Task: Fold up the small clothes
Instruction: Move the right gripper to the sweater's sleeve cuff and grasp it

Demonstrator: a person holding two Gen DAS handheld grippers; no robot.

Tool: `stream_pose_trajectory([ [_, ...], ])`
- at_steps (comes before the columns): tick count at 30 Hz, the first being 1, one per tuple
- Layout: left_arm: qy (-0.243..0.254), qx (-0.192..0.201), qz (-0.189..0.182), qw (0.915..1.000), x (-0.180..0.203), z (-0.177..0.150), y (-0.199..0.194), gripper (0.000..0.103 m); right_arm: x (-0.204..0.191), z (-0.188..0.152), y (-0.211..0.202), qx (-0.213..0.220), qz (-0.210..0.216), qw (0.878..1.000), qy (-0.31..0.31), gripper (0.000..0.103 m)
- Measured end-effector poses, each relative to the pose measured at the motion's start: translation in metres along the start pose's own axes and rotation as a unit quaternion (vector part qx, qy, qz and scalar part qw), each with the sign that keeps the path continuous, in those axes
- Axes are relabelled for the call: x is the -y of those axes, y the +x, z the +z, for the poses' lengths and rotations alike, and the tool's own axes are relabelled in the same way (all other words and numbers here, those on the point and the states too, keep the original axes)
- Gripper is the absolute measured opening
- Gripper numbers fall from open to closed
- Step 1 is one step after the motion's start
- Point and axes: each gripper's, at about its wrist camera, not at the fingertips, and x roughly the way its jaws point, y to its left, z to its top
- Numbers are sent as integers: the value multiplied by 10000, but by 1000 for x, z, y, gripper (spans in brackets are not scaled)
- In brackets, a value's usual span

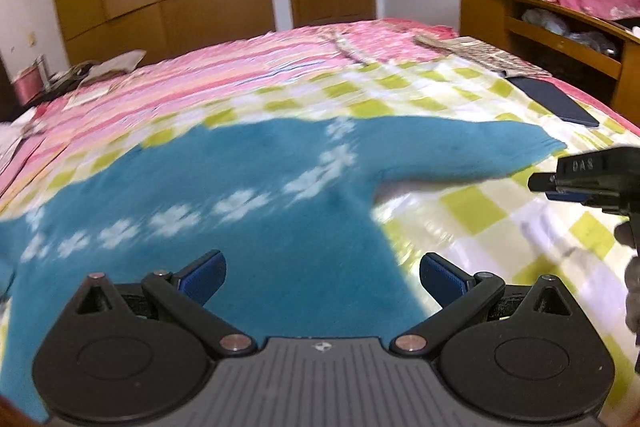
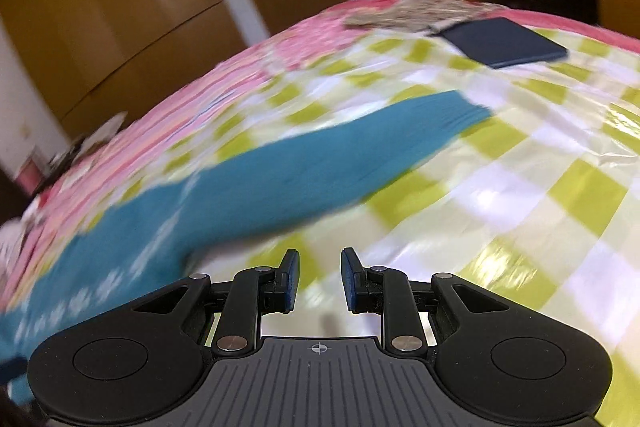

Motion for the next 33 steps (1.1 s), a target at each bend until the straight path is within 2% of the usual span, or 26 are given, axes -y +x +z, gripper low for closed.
stream_pose_trajectory([
  [4, 189, 52, -126, 9997, 18, 12, 21, 103, 32, 26, 25, 71, -74, 9984, 564, 25],
  [10, 265, 60, -209, 9994, 27, 17, 42, 103, 64, 45, 60, 79, -171, 9929, 1170, 25],
  [14, 258, 22, -232, 9994, 28, 16, 49, 103, 78, 53, 76, 159, -24, 9882, 1521, 25],
  [24, 252, -124, -260, 9993, 24, 11, 57, 103, 91, 59, 86, 342, 404, 9787, 1984, 25],
  [29, 228, -124, -285, 9993, 21, 10, 57, 103, 94, 62, 88, 398, 239, 9778, 2045, 25],
  [30, 247, -133, -288, 9992, 22, 10, 57, 103, 94, 62, 90, 410, 254, 9768, 2087, 26],
  [33, 318, -156, -284, 9990, 22, 9, 55, 103, 90, 64, 95, 491, 362, 9774, 2023, 38],
])
